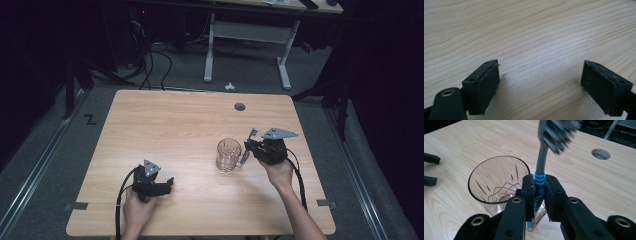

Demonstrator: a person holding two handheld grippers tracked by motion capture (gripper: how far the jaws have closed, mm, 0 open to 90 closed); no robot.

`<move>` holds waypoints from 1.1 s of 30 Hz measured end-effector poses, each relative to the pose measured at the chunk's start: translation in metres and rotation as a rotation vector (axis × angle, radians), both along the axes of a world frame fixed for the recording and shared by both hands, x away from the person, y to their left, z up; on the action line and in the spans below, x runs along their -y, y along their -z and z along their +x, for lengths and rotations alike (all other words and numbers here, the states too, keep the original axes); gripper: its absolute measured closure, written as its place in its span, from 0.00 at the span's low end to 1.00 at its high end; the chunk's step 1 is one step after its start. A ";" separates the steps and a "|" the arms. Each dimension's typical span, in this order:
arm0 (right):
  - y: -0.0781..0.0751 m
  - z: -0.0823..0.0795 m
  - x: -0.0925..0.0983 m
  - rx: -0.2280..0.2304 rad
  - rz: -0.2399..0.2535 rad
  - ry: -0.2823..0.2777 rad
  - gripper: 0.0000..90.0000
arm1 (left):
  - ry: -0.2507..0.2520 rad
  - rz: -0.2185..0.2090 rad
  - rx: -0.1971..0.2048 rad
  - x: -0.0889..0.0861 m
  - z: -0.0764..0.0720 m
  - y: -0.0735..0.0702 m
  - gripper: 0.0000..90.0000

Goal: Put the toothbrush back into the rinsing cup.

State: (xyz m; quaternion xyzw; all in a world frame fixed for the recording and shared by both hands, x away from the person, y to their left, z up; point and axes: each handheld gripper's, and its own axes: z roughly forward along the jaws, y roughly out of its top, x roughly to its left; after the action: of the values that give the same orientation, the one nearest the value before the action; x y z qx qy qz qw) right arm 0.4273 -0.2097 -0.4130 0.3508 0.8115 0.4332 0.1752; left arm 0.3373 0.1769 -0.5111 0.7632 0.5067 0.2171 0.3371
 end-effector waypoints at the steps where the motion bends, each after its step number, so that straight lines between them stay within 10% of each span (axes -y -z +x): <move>1: 0.000 0.000 0.000 -0.004 -0.002 0.000 0.88 | 0.000 0.000 0.000 0.000 0.000 0.000 0.17; 33: 0.000 -0.001 0.002 -0.021 0.018 0.004 0.66 | 0.000 0.000 0.000 0.000 0.000 0.000 0.18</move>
State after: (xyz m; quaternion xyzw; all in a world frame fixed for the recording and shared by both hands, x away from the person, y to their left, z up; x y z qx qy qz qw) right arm 0.4266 -0.2118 -0.4133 0.3583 0.8088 0.4364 0.1645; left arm 0.3373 0.1769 -0.5111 0.7631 0.5068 0.2170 0.3372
